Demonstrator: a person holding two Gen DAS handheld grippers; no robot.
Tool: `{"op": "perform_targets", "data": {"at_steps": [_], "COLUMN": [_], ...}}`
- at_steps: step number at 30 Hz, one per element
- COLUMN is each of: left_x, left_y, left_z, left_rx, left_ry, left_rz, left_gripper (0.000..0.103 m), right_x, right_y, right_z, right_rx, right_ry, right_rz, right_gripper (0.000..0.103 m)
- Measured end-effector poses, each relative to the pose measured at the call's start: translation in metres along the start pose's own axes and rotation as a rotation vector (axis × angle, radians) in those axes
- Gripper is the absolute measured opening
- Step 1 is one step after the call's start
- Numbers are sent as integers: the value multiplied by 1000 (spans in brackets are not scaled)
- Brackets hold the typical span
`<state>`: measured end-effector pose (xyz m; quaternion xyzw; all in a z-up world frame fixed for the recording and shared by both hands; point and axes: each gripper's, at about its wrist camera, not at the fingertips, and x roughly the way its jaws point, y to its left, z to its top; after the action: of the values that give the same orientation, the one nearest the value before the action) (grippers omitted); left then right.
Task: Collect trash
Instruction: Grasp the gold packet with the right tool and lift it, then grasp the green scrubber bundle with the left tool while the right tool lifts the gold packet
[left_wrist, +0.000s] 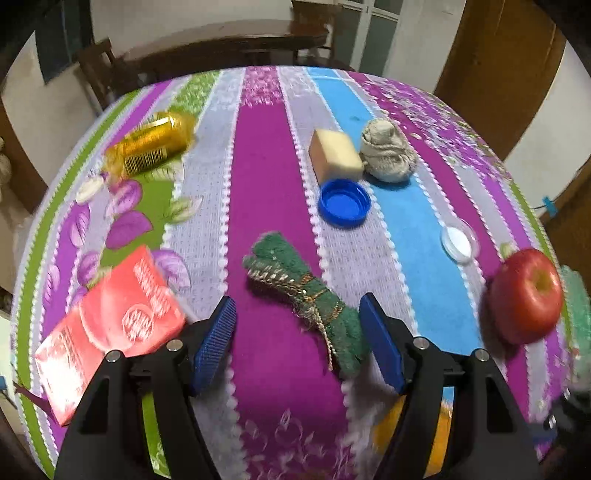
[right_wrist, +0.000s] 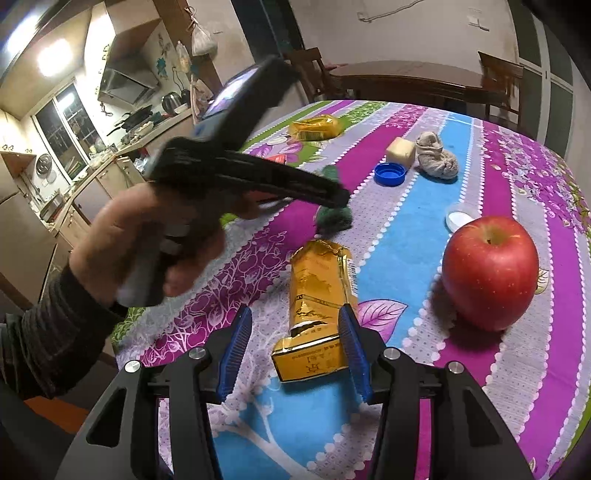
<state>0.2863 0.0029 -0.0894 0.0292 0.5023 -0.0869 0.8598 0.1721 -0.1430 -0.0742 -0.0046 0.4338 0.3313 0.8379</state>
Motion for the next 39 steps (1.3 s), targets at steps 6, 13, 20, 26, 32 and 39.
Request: {"op": "perform_targets", "data": {"at_steps": [6, 13, 20, 26, 32, 39], "left_x": [9, -3, -49, -75, -82, -112], "left_y": [-11, -2, 10, 19, 15, -13], "left_z": [-4, -16, -46, -66, -83, -93], "left_rx": [19, -33, -42, -30, -25, 13], "left_ry": [-54, -104, -214, -269, -294, -387], "left_rz": [-29, -102, -45, 14, 21, 8], "left_gripper": [45, 24, 21, 21, 21, 21], "right_x": [-7, -11, 19, 61, 53, -11], "right_y": [-4, -4, 4, 7, 11, 12], "right_z": [-5, -3, 19, 24, 10, -1], "right_rx": [9, 17, -44, -102, -91, -4], "right_ry": [-13, -32, 33, 125, 39, -195], "right_rz": [-1, -2, -61, -196, -263, -308], "right_gripper": [50, 50, 50, 49, 35, 31]}}
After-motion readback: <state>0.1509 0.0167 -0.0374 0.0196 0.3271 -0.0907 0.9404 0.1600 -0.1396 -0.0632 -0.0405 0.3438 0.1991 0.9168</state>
